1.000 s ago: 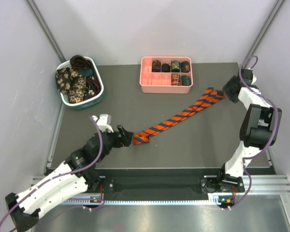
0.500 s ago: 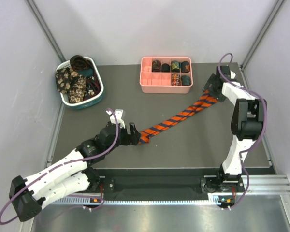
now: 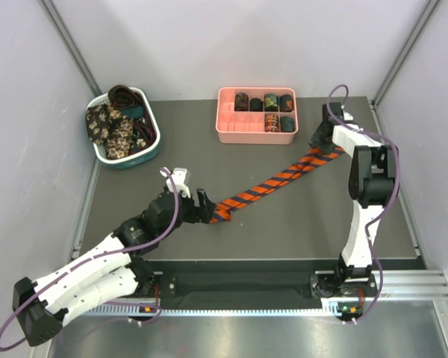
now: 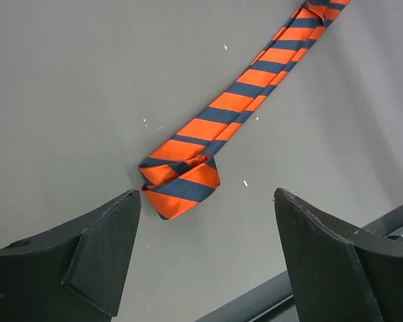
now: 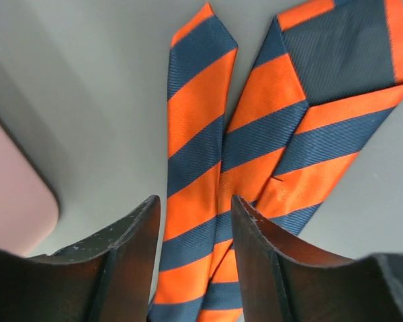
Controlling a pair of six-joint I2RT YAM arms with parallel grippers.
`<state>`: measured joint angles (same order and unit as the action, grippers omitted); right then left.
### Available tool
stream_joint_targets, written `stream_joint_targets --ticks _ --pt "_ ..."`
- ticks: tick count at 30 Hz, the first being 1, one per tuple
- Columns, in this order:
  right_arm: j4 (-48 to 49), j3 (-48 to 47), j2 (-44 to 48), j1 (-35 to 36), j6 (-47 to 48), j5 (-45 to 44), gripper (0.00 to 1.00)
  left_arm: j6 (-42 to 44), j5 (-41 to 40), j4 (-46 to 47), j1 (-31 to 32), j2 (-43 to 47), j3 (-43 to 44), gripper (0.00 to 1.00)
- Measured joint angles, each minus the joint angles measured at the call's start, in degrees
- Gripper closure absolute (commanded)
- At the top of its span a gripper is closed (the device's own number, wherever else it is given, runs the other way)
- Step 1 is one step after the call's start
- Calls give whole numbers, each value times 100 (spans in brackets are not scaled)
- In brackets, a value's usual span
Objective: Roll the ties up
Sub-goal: Flatten the tie
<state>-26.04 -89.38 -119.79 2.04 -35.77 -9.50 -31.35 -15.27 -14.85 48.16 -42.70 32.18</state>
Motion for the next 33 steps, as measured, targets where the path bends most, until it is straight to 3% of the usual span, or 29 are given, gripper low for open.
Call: stream_joint_targets --ticks 2,5,6,9,26,28,30,33 --pt "-9 0 -70 24 -28 -24 58 35 -28 4 0 22 0 15" --pt "-15 -37 -120 52 -61 -101 71 103 -79 4 0 26 -4 15" --pt "2 -66 -144 55 -76 -109 85 116 -85 4 0 33 -4 15" --pt "20 -72 -179 57 -109 -173 100 140 -90 9 0 55 -4 15" --pt "774 1292 787 59 -22 -870 100 155 -59 39 0 15 -7 16" --pt "846 1517 931 61 -24 -885 95 155 -42 59 0 -15 -7 16" --pt "909 1644 994 59 -48 -883 80 155 -20 96 0 -72 -7 16" --pt "925 1665 999 59 -28 -824 72 153 55 136 0 -223 -7 16"
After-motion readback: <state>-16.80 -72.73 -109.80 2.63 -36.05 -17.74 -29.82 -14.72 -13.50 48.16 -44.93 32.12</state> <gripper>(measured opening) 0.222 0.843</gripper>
